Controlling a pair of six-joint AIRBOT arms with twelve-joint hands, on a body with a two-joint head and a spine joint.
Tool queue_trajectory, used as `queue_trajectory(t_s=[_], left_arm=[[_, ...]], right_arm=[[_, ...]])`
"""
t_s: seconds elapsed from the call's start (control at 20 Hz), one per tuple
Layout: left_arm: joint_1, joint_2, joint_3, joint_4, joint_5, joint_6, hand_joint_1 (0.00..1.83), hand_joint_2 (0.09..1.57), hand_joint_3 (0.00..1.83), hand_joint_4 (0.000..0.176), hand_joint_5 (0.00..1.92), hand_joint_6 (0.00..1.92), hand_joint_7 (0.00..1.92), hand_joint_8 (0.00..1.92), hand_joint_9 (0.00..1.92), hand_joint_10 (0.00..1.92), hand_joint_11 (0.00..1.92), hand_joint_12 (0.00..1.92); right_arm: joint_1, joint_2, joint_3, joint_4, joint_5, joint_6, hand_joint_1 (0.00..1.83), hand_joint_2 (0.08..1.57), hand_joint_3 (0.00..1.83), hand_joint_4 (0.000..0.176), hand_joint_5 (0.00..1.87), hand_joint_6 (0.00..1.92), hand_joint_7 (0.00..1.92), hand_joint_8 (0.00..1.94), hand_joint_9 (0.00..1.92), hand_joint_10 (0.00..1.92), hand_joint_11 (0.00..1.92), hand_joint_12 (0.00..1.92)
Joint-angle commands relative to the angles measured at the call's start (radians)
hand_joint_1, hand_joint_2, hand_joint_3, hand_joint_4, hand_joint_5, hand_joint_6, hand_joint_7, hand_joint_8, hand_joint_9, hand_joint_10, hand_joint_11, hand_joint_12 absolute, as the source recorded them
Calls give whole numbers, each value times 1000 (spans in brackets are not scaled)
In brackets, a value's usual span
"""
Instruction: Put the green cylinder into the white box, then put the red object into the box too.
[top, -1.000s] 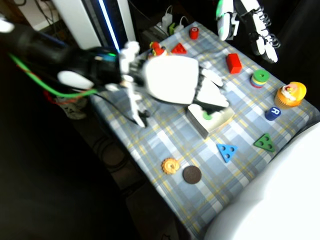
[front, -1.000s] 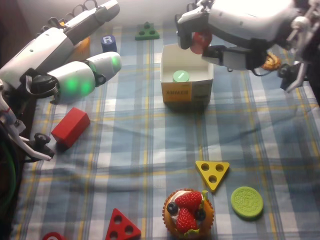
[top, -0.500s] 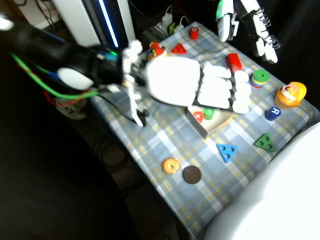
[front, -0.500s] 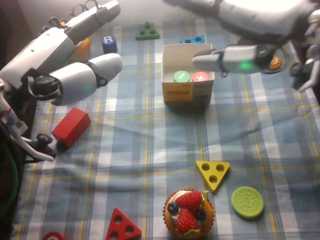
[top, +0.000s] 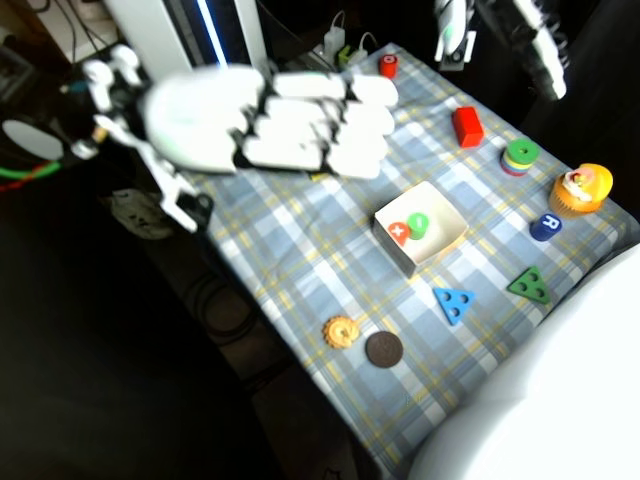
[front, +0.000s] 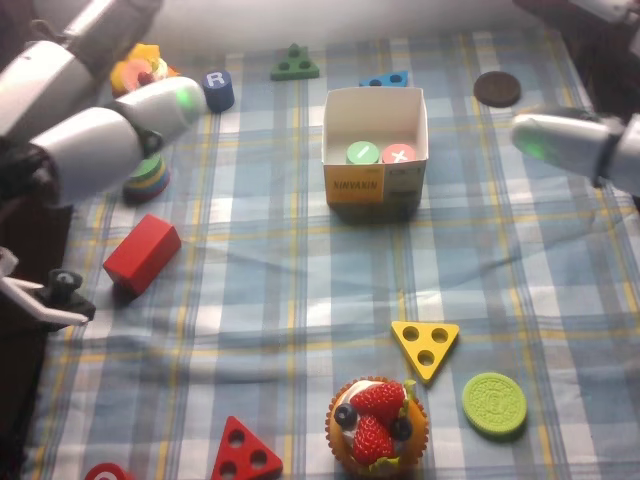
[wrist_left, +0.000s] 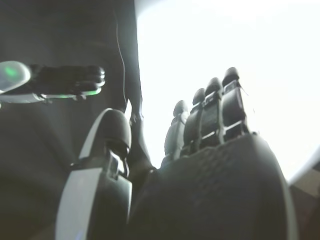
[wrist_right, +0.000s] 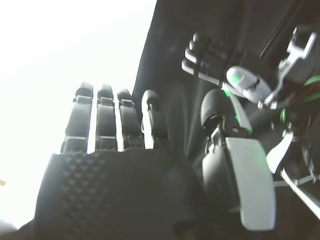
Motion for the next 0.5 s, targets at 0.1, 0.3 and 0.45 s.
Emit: queue_trajectory(t_s=[0.1,0.3,0.45], left_arm=[[-1,10,-1,35,-161,-17,243,1336,0,118,0,0,0,0,0,0,0,0],[27,29,1,66,-264,-131,55,1275,0,150,0,0,0,0,0,0,1,0],[41,48,1,91,-344,-185,96,1357,22,129,0,0,0,0,0,0,0,0]], right_arm=[[-59,21,-16,76,259,0,447,1293,0,36,0,0,0,0,0,0,0,0],[-149,66,-53,142,419,0,294,1241,0,33,0,0,0,0,0,0,0,0],[-189,103,-73,155,509,5,244,1244,0,23,0,0,0,0,0,0,0,0]])
